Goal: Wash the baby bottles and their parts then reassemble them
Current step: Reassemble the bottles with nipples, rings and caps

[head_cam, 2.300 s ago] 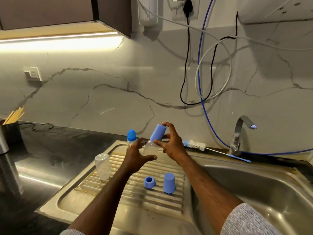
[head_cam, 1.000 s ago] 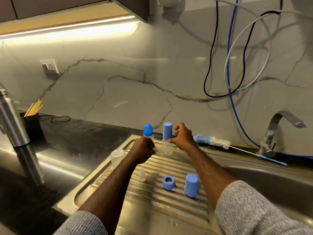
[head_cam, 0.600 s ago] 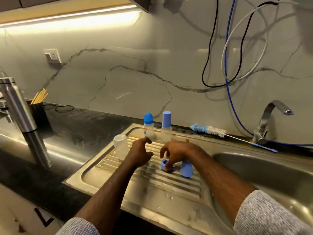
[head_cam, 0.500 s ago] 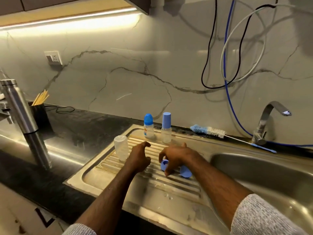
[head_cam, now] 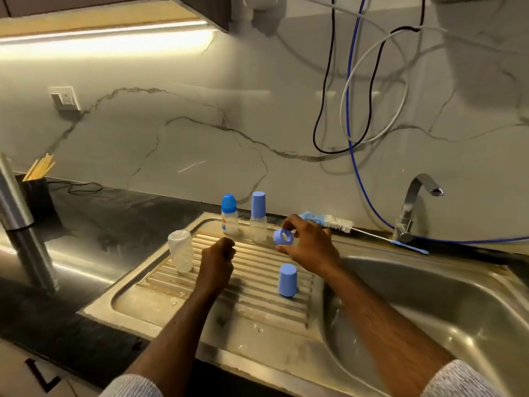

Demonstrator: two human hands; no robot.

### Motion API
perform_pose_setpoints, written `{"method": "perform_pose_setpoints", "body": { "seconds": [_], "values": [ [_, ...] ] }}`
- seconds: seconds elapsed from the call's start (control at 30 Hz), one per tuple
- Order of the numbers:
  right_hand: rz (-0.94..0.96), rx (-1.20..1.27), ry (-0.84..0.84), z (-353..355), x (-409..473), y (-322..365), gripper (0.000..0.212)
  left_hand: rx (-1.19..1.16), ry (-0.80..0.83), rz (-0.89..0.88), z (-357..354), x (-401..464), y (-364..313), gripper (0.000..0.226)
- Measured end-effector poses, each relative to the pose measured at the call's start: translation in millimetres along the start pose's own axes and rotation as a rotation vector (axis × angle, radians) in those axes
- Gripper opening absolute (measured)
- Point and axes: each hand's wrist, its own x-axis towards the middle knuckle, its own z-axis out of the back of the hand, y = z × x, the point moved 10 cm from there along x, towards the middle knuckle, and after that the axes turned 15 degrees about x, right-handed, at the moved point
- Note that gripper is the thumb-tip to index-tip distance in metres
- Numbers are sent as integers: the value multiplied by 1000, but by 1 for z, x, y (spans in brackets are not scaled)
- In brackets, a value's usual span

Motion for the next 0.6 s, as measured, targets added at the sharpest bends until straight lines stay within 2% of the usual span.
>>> {"method": "perform_pose_setpoints", "body": {
  "seconds": [0.1,0.27,0.4,0.5,0.6],
  "values": [
    [-26,30,-47,22,-17,-18,43,-68,-26,56,5,-4,4,28],
    [27,98,-8,18,-34,-13,42,-61,71,82,4,-28,22,19],
    [92,108,47,-6,-37,14,41,-58,192,106,11,-37,34,33],
    [112,73,101,-27,-38,30,42,11,269,45,11,-38,33,38],
    [117,74,138,-40,-42,36,43,33,229,32,13,-41,37,40]
  ]
}}
